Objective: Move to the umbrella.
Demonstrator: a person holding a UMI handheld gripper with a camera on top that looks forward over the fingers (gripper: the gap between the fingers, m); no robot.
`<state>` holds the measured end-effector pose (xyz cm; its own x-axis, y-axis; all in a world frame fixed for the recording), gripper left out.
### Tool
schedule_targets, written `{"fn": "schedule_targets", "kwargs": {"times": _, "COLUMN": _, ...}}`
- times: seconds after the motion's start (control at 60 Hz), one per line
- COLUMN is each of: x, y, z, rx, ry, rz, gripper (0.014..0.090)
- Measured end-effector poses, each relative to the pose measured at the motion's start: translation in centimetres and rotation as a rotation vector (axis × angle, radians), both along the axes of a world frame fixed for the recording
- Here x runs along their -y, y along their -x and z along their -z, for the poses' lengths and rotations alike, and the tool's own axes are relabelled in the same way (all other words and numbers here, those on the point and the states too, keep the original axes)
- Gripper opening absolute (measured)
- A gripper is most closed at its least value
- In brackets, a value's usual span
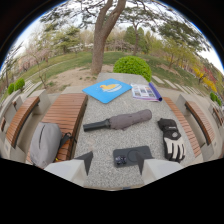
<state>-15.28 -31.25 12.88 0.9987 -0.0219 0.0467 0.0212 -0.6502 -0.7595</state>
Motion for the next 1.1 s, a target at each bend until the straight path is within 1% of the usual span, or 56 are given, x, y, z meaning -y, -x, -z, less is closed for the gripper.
{"fn": "schedule_targets", "kwargs": {"times": 0.15, "x": -3.8, "y": -2.0, "z": 1.3, "rx": 0.006, "ry": 0.003, "rz": -0.012, "gripper": 0.0845}}
{"fn": "schedule_targets", "kwargs": {"times": 0.45, "x": -13.2, "y": -6.2, "z": 5.8, "rx": 0.022, "ry": 0.019, "rz": -0.032, "gripper": 0.0845}}
{"fn": "schedule_targets", "kwargs": {"times": 0.667, "x": -18.8, "y": -7.7, "z": 9.0, "rx": 0.028, "ry": 0.028, "rz": -0.054, "gripper": 0.0844}}
{"fn": "schedule_targets", "kwargs": {"times": 0.733, "x": -19.9, "y": -7.8, "z": 9.9, "rx": 0.026, "ry": 0.036, "rz": -0.063, "gripper": 0.0843}}
{"fn": "schedule_targets", "kwargs": {"times": 0.783, "x": -20.4, "y": -7.5, "z": 10.1, "rx": 0.011, "ry": 0.034, "rz": -0.073, "gripper": 0.0828}}
{"fn": "schedule_targets", "kwargs": {"times": 0.867, "x": -21.6, "y": -7.4, "z": 9.8, "rx": -0.003, "ry": 0.021, "rz": -0.084, "gripper": 0.0846}}
{"fn": "schedule_targets", "kwargs": {"times": 1.1, "x": -21.8, "y": -7.3, "z": 9.9, "rx": -0.009, "ry": 0.039, "rz": -0.094, "gripper": 0.0843}}
